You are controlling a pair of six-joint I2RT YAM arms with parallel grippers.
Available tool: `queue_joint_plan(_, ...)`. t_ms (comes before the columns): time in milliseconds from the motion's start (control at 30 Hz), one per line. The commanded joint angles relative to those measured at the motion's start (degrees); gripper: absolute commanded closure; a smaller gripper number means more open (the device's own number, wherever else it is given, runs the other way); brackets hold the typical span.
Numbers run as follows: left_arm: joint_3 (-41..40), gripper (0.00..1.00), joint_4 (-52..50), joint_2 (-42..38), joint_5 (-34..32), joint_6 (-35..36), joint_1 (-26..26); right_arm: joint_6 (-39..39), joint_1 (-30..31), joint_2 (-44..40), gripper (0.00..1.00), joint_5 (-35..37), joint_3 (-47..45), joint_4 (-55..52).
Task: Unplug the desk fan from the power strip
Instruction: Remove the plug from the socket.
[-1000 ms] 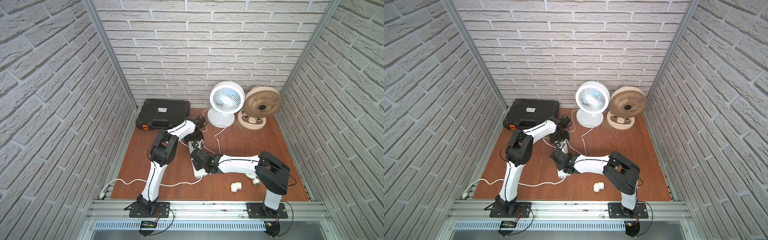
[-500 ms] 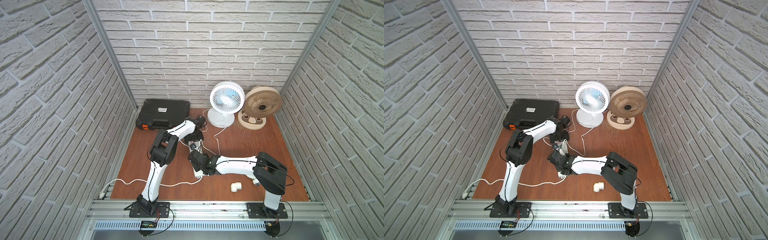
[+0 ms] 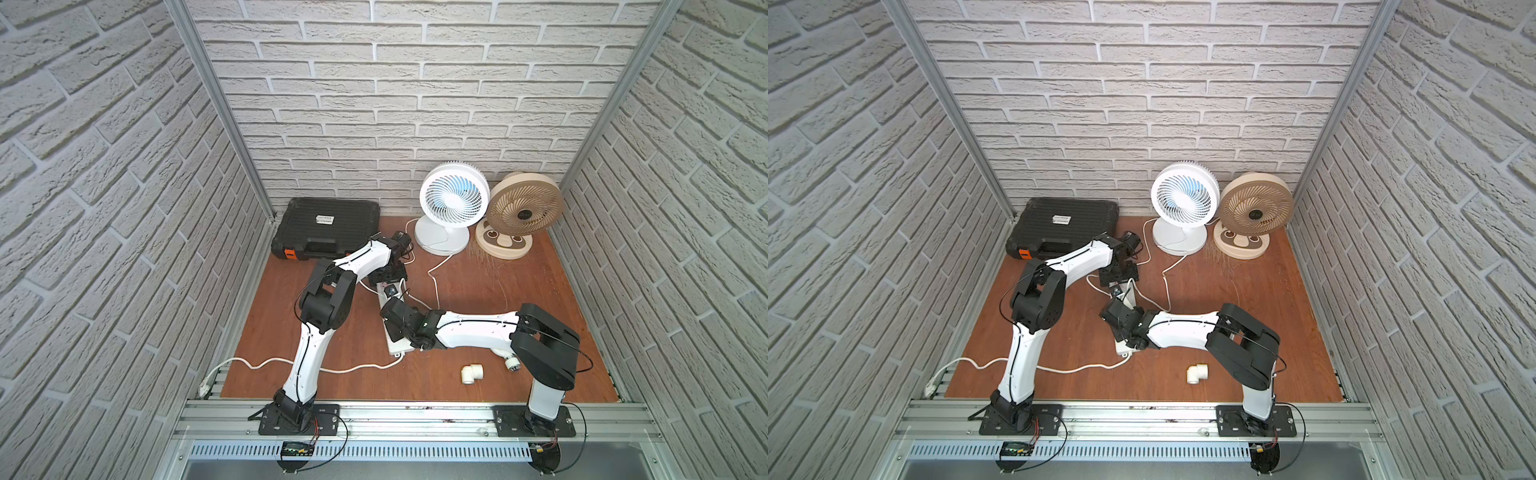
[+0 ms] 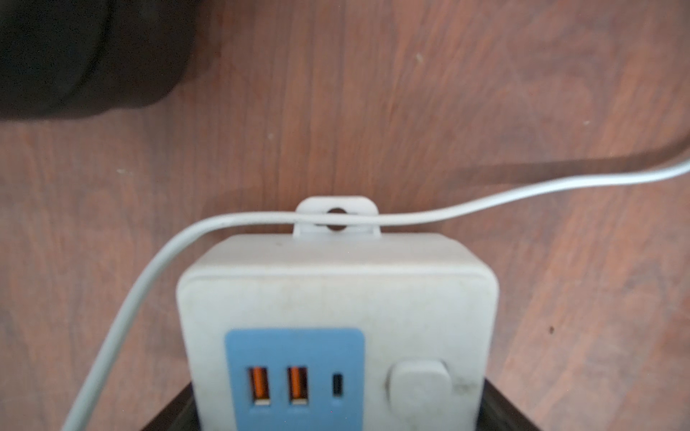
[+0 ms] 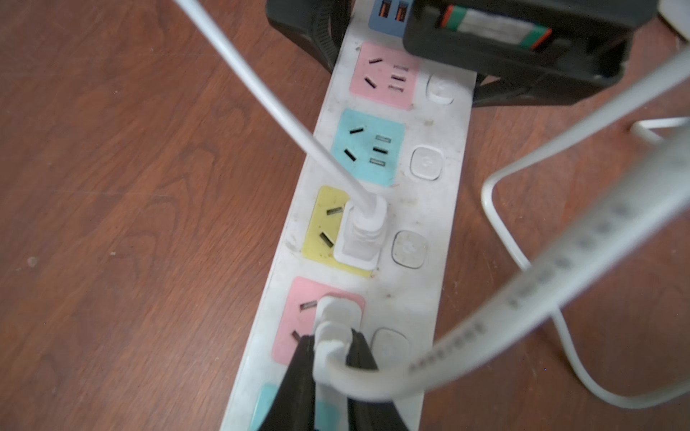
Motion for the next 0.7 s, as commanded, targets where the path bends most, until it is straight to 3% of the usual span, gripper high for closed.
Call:
queue_joint_plan(0,-4.4,1.00,4.3,6.8,5.7,0.0,0.3,3.4,-3.1,-2.1,0.97,-2.1,-2.5,1.7)
queue_joint_plan(400,-4.5,1.00,4.8,6.8,6.0,0.1,0.2,4.5,-4.8,-2.7,0.97,-4.3,-3.8,2.4)
queue_joint_plan(667,-4.1,1.00,4.7,7.1,6.3,0.2,0.1,1.6,-2.7,-1.0,0.97,0.9,-0.3,-2.6)
